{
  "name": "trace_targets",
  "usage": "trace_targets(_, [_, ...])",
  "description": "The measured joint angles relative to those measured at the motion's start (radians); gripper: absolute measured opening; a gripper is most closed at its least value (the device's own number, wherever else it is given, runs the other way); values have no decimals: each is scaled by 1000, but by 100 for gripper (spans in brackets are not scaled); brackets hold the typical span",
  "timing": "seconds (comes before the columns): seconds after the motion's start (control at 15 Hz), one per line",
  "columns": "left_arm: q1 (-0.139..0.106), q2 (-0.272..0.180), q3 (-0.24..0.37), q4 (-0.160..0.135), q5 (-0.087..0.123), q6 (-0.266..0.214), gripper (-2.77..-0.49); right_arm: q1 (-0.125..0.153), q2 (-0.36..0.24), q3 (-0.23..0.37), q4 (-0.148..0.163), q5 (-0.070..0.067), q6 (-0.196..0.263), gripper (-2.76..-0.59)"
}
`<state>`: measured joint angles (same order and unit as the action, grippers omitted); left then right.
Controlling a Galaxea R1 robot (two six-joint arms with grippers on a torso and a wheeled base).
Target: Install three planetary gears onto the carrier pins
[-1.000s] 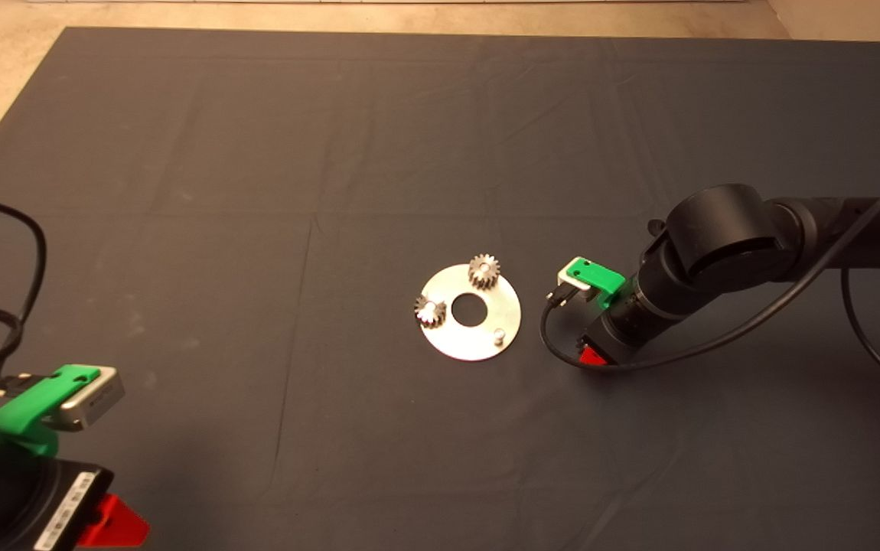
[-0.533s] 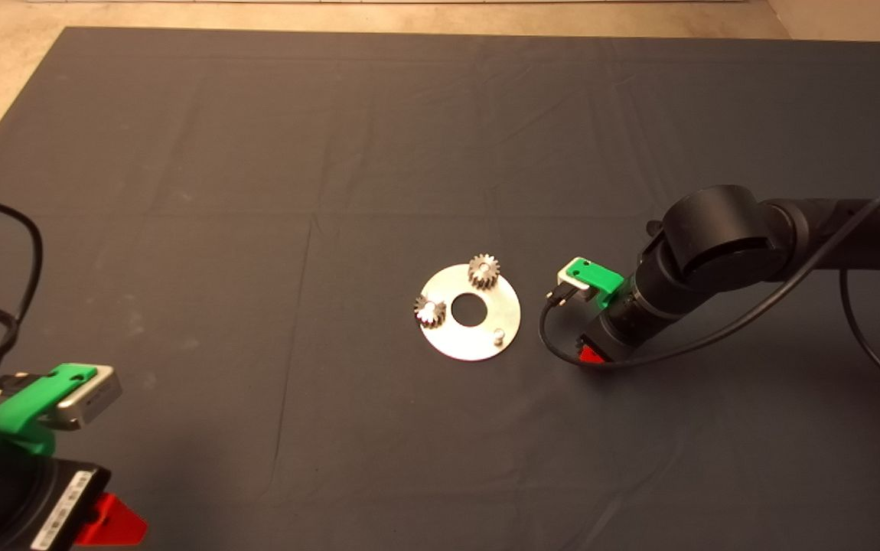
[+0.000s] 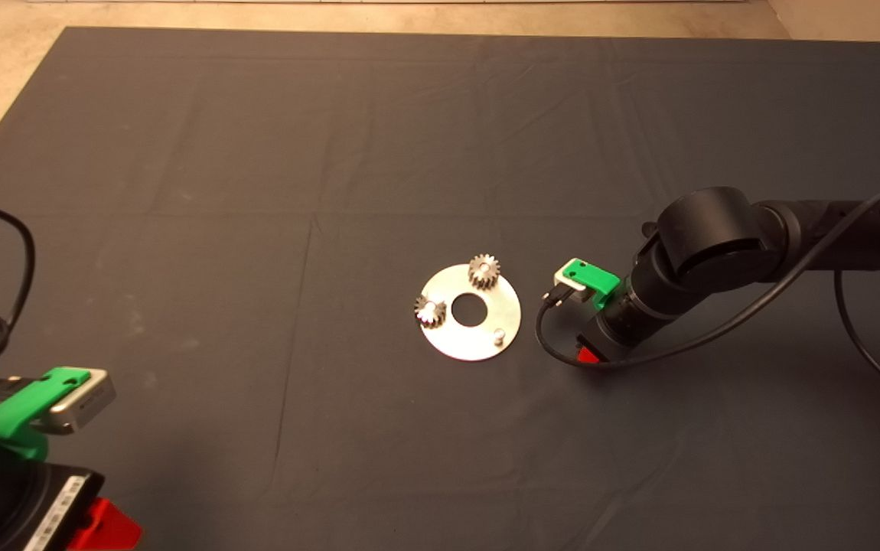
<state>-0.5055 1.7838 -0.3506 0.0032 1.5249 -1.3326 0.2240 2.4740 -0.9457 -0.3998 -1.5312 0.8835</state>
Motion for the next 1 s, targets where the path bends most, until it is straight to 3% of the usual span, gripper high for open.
trace_targets(0.2, [0,-14,0,-3,0,12,-109,0,0,-6,0,-1,0,-213])
trace_targets(0.6, [0,-64,0,-11,0,41,-109,-8,0,-10,-4,-2,0,-221])
trace_targets(1.0, [0,-72,0,-19,0,45,-109,-9,0,-10,-4,-2,0,-223])
